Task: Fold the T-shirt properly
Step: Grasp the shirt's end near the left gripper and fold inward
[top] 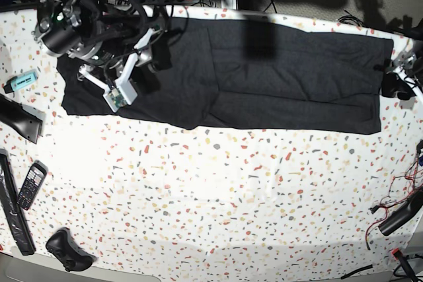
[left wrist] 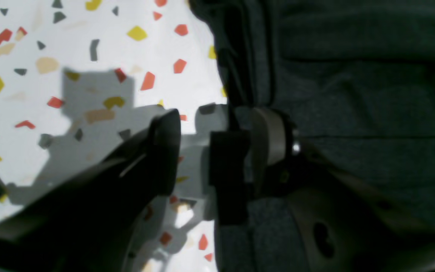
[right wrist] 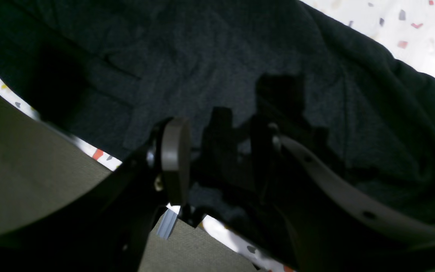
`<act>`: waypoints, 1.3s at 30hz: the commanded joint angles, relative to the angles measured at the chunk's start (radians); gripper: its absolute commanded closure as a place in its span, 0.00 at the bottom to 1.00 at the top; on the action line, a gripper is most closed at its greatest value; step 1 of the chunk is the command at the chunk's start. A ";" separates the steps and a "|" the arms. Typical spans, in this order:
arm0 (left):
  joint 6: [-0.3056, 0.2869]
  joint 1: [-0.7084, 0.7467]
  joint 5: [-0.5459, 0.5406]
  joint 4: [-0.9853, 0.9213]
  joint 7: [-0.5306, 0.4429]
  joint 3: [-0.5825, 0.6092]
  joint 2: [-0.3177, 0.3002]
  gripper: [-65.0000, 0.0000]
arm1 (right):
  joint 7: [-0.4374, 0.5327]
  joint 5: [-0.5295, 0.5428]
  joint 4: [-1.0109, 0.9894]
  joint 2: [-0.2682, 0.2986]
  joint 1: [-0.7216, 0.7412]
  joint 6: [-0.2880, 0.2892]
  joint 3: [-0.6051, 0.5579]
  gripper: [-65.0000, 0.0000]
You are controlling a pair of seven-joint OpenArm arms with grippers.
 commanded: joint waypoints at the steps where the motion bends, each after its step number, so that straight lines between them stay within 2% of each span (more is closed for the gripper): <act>1: -0.010 -0.001 -0.027 0.015 -0.001 -0.023 -0.023 0.55 | 0.016 0.012 0.020 0.004 0.006 0.003 0.004 0.61; 4: -0.037 0.010 -0.079 0.007 0.035 -0.048 -0.018 0.55 | 0.010 0.012 0.020 0.004 0.006 0.003 0.004 0.61; 7: -0.039 0.013 -0.145 -0.047 0.035 -0.049 -0.016 0.55 | 0.010 0.012 0.020 0.004 0.005 0.004 0.004 0.61; 10: -0.077 -0.002 -0.199 -0.127 0.023 -0.050 -0.006 0.55 | 0.010 0.012 0.020 0.004 0.006 0.003 0.004 0.61; 14: -0.103 -0.057 -0.220 -0.229 0.029 -0.050 0.036 0.55 | 0.010 0.012 0.020 0.004 0.006 0.003 0.004 0.61; 18: -0.107 -0.105 -0.347 -0.262 0.117 -0.049 0.083 0.55 | 0.010 0.011 0.020 0.004 0.006 0.003 0.004 0.61; 24: -0.107 -0.139 -0.348 -0.262 0.139 -0.049 0.150 0.56 | 0.010 0.012 0.020 0.004 0.005 0.003 0.004 0.61; 26: -0.107 -0.138 -0.344 -0.262 0.139 -0.049 0.156 0.66 | 0.010 0.011 0.020 0.004 0.005 0.003 0.004 0.61; 29: -0.107 -0.138 -0.315 -0.262 0.126 -0.049 0.156 0.95 | 0.010 0.011 0.020 0.004 0.005 0.003 0.004 0.61; 30: -0.107 -0.138 -0.299 -0.262 0.107 -0.049 0.156 1.00 | 0.010 0.012 0.020 0.004 0.005 0.003 0.004 0.61; 36: -0.107 -0.133 -0.152 -0.262 -0.059 -0.054 0.140 1.00 | 0.010 0.012 0.020 0.004 0.005 0.003 0.004 0.61; 39: -0.107 -0.134 -0.126 -0.261 -0.109 -0.117 0.116 1.00 | 0.010 0.012 0.020 0.004 0.003 0.004 0.004 0.61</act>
